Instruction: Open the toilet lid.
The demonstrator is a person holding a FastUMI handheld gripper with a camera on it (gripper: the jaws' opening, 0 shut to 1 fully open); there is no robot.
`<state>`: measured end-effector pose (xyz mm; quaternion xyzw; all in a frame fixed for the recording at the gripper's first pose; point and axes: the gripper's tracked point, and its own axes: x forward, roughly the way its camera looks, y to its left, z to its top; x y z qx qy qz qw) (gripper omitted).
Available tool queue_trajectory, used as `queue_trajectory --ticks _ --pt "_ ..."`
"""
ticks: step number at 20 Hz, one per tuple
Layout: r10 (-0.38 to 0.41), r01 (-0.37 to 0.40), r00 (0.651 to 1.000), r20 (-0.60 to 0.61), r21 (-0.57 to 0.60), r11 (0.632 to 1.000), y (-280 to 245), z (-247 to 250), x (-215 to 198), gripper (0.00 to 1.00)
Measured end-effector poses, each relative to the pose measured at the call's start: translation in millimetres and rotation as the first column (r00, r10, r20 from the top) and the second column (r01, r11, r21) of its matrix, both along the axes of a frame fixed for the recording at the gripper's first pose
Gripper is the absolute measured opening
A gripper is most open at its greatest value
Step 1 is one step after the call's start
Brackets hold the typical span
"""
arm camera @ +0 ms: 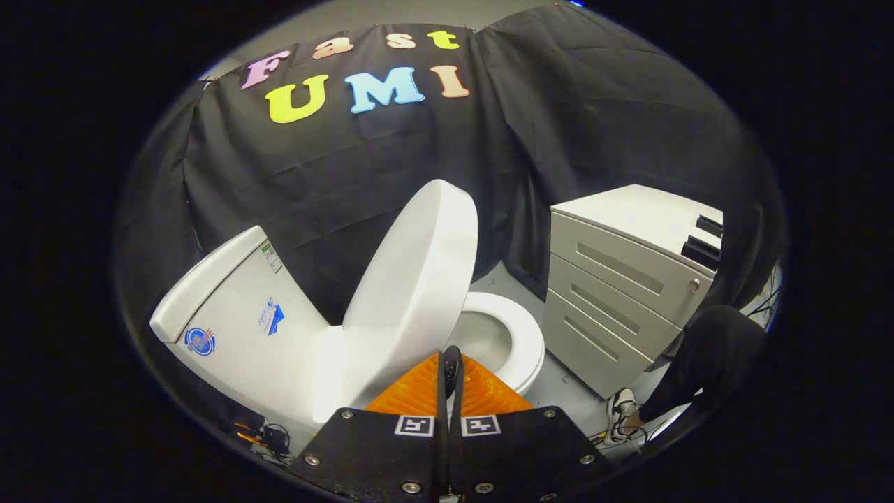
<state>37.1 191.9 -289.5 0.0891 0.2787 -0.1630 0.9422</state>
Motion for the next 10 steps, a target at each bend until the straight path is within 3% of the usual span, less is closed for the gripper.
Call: queue_trajectory --ticks 10 --pt "0.057 -0.056 0.998 0.008 -0.122 0.991 25.6 21.1 3.0 0.0"
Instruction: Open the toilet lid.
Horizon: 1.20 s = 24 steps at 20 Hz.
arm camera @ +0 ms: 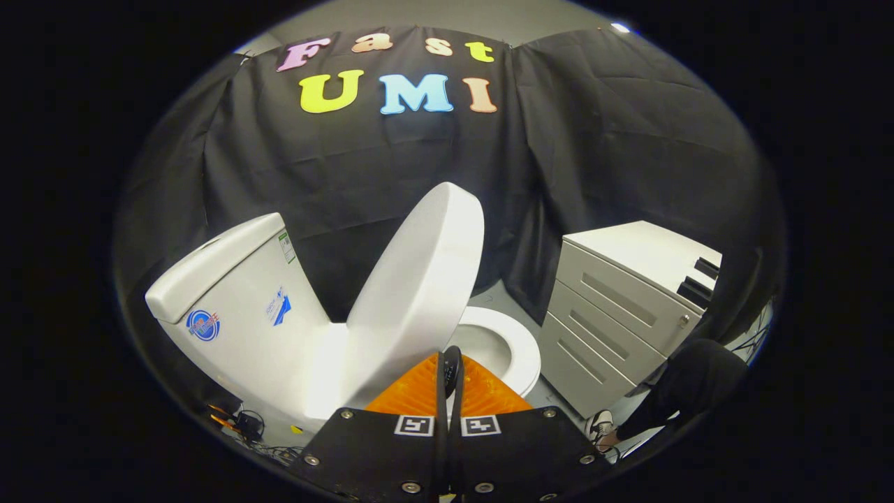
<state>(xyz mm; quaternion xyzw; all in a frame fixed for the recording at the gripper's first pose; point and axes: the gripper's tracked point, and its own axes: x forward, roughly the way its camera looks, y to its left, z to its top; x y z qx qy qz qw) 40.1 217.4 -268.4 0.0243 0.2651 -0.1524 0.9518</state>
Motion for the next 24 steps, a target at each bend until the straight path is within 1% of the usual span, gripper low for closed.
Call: queue_trajectory --ticks 4,12,18,24 --pt "0.008 -0.008 1.0 0.005 -0.044 0.999 12.4 10.3 2.1 0.0" --pt "0.071 -0.067 0.997 0.026 -0.137 0.988 42.9 28.3 5.2 0.0" --pt "0.105 -0.097 0.993 0.045 -0.157 0.983 68.4 40.6 7.9 0.0" --pt "0.168 -0.153 0.985 0.048 -0.226 0.962 96.3 50.8 12.2 0.0"
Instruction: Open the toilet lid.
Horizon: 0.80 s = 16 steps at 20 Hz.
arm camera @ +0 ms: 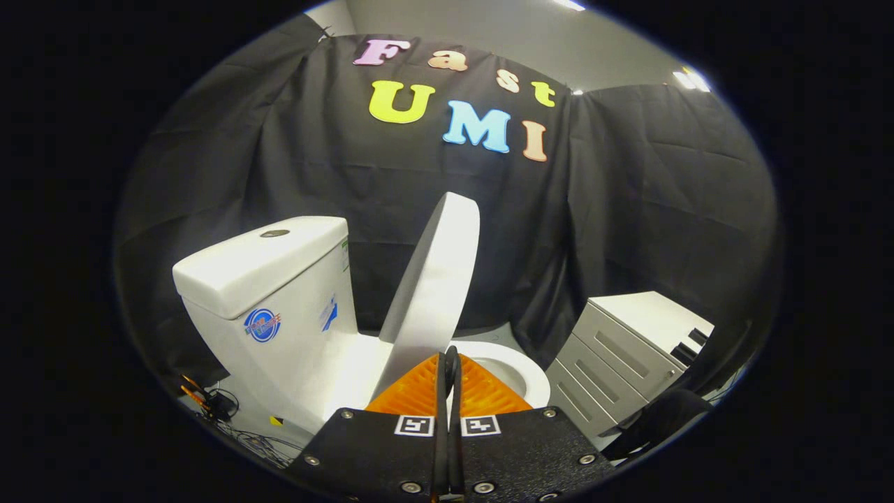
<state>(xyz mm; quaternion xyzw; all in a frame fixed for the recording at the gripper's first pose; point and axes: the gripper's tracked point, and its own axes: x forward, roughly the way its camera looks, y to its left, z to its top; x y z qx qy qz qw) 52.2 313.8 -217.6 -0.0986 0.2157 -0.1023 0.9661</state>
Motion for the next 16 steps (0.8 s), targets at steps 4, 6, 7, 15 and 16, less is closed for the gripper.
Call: queue_trajectory --ticks 4,6,7,15,16 --pt "0.053 -0.054 0.999 -0.005 -0.088 0.995 23.4 6.0 1.4 0.0" --pt "0.083 -0.083 0.997 0.003 -0.096 0.992 36.3 8.0 3.3 0.0" --pt "0.097 -0.096 0.995 0.006 -0.105 0.99 41.7 9.7 4.4 0.0" --pt "0.224 -0.221 0.974 0.018 -0.112 0.969 90.8 13.3 9.6 0.0" --pt "0.241 -0.238 0.97 0.018 -0.104 0.966 97.4 11.3 8.5 0.0"
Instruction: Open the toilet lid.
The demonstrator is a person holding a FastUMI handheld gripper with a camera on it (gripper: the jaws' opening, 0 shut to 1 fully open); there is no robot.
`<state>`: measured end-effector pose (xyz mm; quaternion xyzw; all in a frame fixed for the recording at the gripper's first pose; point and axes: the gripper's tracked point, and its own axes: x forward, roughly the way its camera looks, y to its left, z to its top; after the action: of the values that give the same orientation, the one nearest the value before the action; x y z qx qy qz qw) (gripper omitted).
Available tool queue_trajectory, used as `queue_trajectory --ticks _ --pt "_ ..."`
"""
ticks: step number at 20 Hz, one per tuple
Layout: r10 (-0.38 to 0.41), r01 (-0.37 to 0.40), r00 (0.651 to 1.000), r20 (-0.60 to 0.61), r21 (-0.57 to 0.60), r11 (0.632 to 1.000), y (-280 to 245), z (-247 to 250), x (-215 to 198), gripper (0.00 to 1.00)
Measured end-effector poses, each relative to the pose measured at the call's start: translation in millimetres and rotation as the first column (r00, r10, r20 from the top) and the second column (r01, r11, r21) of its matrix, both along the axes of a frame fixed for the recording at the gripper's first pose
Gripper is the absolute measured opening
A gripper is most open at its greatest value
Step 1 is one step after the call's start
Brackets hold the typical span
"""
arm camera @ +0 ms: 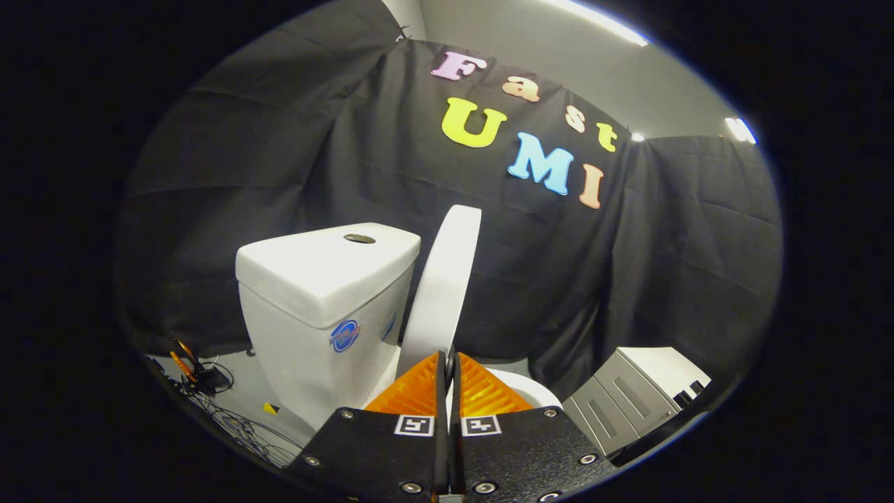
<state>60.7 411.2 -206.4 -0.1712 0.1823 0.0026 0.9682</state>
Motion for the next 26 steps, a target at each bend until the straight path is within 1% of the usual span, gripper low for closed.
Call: queue_trajectory --ticks 3,6,9,11,14,16,17,18,19,22,23,26 --pt "0.043 -0.043 0.999 -0.005 0.02 0.999 20.5 -0.2 -0.5 0.0" --pt "0.062 -0.062 0.998 -0.007 0.009 0.998 29.3 -2.9 1.8 0.0" --pt "0.056 -0.055 0.998 -0.006 0.038 0.998 35.1 -2.6 -0.4 0.0" --pt "0.064 -0.064 0.998 0.004 0.021 0.998 37.0 -2.3 1.8 0.0" --pt "0.07 -0.07 0.998 0.008 0.075 0.995 33.3 -2.6 2.3 0.0" --pt "0.096 -0.095 0.995 0.0 0.116 0.989 37.0 -2.5 1.9 0.03" --pt "0.115 -0.114 0.993 -0.004 0.141 0.983 39.8 -1.4 1.6 0.08" --pt "0.118 -0.116 0.993 -0.006 0.162 0.98 42.1 -2.1 0.6 0.1" --pt "0.131 -0.127 0.991 -0.009 0.187 0.974 46.8 -0.3 -2.3 0.18" --pt "0.212 -0.198 0.977 -0.03 0.247 0.949 66.6 -0.4 -19.6 0.8" --pt "0.235 -0.22 0.972 -0.027 0.261 0.94 69.2 5.2 -26.4 0.95" --pt "0.253 -0.243 0.967 0.011 0.326 0.914 53.1 30.8 -43.8 0.95"
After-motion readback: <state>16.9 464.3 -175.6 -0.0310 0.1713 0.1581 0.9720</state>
